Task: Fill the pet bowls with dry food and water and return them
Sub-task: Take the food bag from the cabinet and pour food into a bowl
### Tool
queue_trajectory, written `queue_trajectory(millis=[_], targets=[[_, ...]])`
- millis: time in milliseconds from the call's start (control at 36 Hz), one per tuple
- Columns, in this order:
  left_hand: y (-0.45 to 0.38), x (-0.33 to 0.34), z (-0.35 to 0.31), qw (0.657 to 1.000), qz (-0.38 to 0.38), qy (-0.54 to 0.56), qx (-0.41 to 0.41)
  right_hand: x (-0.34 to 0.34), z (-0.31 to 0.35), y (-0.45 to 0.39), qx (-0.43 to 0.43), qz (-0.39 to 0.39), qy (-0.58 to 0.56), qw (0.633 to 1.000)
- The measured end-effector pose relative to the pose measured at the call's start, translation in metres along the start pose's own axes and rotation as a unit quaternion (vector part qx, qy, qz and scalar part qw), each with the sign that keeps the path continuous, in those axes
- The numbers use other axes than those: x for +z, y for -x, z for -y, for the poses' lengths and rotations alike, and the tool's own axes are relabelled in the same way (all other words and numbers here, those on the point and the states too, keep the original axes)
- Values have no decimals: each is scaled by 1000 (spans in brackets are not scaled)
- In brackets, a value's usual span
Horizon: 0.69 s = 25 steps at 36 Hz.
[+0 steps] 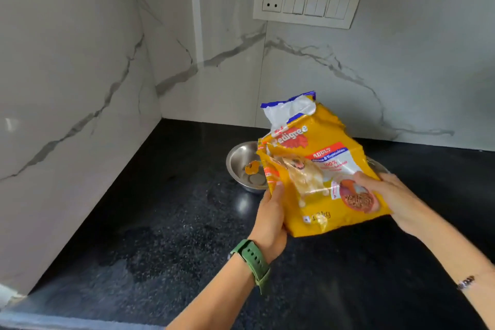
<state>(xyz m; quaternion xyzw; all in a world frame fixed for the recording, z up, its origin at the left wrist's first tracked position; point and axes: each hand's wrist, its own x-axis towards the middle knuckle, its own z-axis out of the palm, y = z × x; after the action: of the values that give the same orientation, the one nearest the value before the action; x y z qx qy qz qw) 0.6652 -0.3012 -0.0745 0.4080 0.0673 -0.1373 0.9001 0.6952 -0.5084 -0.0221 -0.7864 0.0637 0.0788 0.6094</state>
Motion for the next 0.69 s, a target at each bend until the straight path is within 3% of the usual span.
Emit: queue_trajectory(millis=[278, 528, 694], targets=[[-8, 18, -6, 998, -35, -59, 1, -6, 41, -32, 7, 72, 123, 990], [-20, 26, -16, 993, -55, -101, -4, -4, 47, -44, 13, 81, 128, 988], [-25, 32, -22, 978, -107, -178, -35, -5, 54, -49, 8, 62, 162, 985]])
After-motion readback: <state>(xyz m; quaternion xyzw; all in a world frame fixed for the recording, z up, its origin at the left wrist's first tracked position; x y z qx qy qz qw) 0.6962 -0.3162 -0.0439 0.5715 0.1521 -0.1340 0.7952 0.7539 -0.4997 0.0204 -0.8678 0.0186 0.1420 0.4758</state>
